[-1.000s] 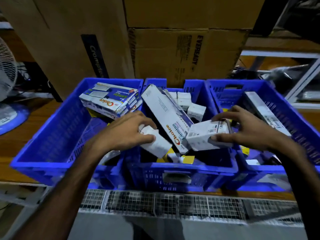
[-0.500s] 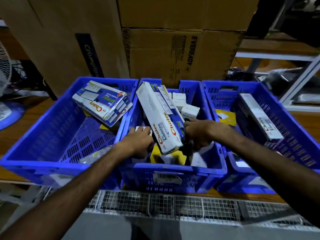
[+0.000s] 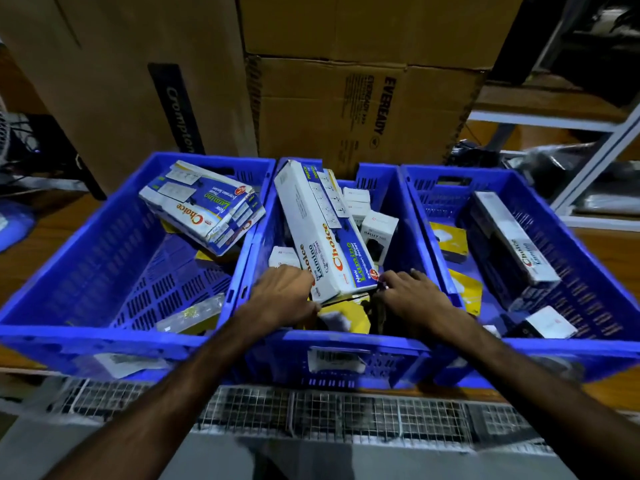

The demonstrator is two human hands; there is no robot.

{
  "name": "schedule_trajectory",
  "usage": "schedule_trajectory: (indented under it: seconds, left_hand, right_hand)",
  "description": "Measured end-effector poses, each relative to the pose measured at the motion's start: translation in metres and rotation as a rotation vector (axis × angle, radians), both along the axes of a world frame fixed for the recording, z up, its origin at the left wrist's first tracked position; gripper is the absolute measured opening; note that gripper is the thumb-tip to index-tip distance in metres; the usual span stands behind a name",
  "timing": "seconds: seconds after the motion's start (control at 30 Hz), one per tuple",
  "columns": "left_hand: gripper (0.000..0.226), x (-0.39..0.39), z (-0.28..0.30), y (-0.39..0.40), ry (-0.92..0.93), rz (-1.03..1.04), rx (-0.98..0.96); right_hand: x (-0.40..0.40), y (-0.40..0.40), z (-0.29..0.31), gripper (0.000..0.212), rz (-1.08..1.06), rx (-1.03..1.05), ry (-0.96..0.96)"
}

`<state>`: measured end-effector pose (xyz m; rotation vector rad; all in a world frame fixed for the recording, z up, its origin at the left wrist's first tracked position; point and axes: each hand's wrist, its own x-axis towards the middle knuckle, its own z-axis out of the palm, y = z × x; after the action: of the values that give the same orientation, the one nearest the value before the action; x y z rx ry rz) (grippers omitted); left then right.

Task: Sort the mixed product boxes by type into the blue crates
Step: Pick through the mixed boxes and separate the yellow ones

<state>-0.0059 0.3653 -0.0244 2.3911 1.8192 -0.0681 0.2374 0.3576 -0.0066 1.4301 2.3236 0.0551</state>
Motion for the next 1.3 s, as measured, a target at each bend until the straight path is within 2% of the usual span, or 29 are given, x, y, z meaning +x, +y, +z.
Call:
schedule_trajectory:
  seconds: [0.13,0.2,0.3,0.37,0.43,0.57,0.7,0.8,0.97,1.07,1.17,1.3]
  left_hand:
    - [0.038,0.001,0.004,-0.011,-0.251,0.165,0.002]
    - [0.035,0.000,0.005,-0.012,-0.353,0.249,-0.013]
    - [0.026,0.000,0.001,-0.011,-0.450,0.294,-0.025]
    - [0.020,0.000,-0.003,-0.010,-0.471,0.297,-0.093]
    - [0.029,-0.001,-0.004,-0.009,-0.465,0.278,-0.158]
    - [0.024,-0.006,-0.005,-0.008,-0.516,0.232,-0.190]
    - [0.034,-0.008,-0.007,-0.009,-0.651,0.292,-0.157]
    - [0.026,-0.008,-0.012,-0.005,-0.710,0.360,-0.089]
    - [0.018,-0.009,-0.027,0.007,-0.568,0.258,-0.174]
    - [0.041,-0.001,-0.019,0.016,-0.432,0.028,-0.215]
    - [0.054,0.014,-0.012,0.025,-0.212,-0.149,-0.221]
    - [0.056,0.036,-0.013,0.029,0.044,-0.242,-0.165]
  right_hand:
    - [-0.001,-0.007,0.010,0.048,-0.175,0.107,0.373]
    - [-0.004,-0.001,0.008,0.069,-0.280,0.098,0.525]
    - [-0.015,0.009,-0.003,0.110,-0.391,-0.073,0.632]
    - [-0.031,0.012,-0.012,0.127,-0.418,-0.132,0.623]
    - [-0.048,0.015,-0.022,0.137,-0.407,-0.125,0.567]
    - [-0.066,0.027,-0.029,0.137,-0.518,-0.082,0.683]
    - [-0.071,0.039,-0.026,0.118,-0.577,0.013,0.762]
    - [-0.069,0.057,-0.009,0.107,-0.584,0.076,0.838]
    - [-0.044,0.087,0.013,0.109,-0.486,0.058,0.826]
    - [-0.030,0.089,-0.001,0.116,-0.431,0.016,0.764]
    - [-0.019,0.085,-0.019,0.125,-0.381,0.008,0.705]
    - [-0.012,0.082,-0.027,0.118,-0.363,0.086,0.739]
